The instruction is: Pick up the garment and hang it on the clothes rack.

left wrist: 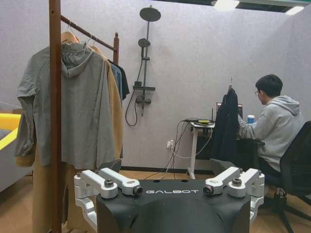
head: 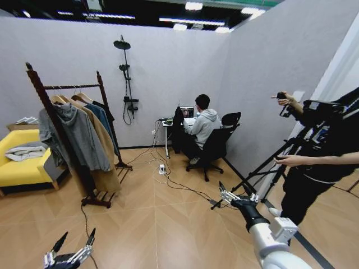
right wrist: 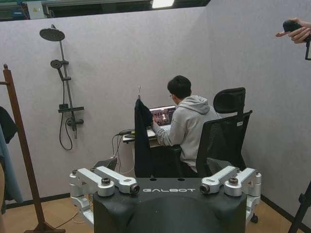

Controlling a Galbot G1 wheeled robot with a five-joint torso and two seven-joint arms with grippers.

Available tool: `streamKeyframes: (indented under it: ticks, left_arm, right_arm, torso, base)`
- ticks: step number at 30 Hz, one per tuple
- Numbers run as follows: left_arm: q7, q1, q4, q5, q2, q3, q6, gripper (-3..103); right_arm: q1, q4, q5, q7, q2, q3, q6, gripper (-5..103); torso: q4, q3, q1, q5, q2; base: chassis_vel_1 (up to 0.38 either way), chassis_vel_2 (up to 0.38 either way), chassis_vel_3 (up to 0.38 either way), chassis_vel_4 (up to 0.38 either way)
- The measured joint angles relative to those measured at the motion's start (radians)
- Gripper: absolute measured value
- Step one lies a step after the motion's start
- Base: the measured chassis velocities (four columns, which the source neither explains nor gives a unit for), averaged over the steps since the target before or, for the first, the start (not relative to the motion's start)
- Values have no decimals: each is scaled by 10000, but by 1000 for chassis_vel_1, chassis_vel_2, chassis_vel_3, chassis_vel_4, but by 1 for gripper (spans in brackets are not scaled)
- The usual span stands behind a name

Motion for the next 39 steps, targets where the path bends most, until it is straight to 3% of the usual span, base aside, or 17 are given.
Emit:
streamKeyframes:
  ticks: [14, 25, 39]
  left_arm:
    - [0, 0, 0, 0, 0, 0, 0, 100]
    - [0, 0, 0, 0, -1, 0, 0, 100]
    - [-1, 0, 0, 0, 0, 0, 0, 100]
  right_arm:
    - [54, -1, -19, 14, -24, -128, 33, 100]
    - [114, -2, -48, -372, -3, -187, 554, 100]
    - [4, -3, -235, -395, 3, -323, 611, 100]
  torso:
    - [0, 0, 0, 0, -1]
    - [0, -1, -2, 0, 2]
    - [-1, 0, 0, -5, -1]
  base:
    - [0, 0, 0, 0]
    - [-13, 12, 8, -11]
    - [-185, 186, 186, -190]
